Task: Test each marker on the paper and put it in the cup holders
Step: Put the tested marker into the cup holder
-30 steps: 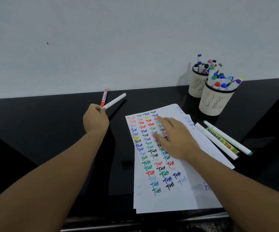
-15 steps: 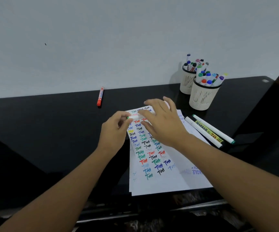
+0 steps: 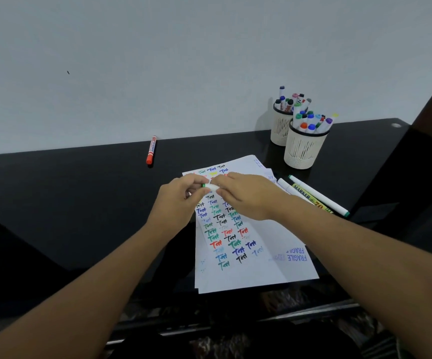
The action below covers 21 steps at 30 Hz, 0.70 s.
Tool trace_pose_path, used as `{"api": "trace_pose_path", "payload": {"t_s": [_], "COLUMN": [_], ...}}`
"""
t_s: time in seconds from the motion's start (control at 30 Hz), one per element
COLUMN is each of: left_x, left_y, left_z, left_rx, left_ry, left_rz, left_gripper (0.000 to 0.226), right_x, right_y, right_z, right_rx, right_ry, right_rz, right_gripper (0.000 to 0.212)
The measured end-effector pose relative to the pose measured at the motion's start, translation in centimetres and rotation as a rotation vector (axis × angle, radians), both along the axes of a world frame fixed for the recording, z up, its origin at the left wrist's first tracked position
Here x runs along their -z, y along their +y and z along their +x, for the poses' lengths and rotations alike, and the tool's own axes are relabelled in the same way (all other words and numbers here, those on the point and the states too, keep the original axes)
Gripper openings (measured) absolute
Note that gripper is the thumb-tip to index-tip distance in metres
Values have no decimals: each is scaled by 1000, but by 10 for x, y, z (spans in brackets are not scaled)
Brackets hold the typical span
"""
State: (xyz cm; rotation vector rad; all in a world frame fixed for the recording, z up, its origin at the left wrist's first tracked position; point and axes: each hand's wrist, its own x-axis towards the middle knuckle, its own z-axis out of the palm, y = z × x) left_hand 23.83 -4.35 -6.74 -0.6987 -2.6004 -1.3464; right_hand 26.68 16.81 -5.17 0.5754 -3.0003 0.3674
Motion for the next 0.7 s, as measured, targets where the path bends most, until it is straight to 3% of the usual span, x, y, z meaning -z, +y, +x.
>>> {"api": "trace_pose_path", "payload": {"t_s": [0.2, 0.3, 0.43, 0.53, 0.7], "left_x": [-6, -3, 7, 22, 44], "left_y": [-3, -1, -4, -13, -19], "left_z": [0, -1, -7, -12, -7], "left_rx": [47, 44, -80, -98, -12], "left_ry": [-37, -40, -23, 7, 12], "left_rz": [-9, -44, -63, -189, -346], "left_gripper": [11, 12, 10, 14, 49], "right_x": [-5, -4, 1, -3, 4], "right_y": [1, 0, 3, 10, 11], "right_z": [4, 7, 9, 13, 15], "right_rx": [39, 76, 256, 299, 492], "right_ry": [118, 64, -126, -157, -256], "right_rz": [148, 121, -263, -437, -1001], "right_gripper": [33, 40, 42, 40, 38]}}
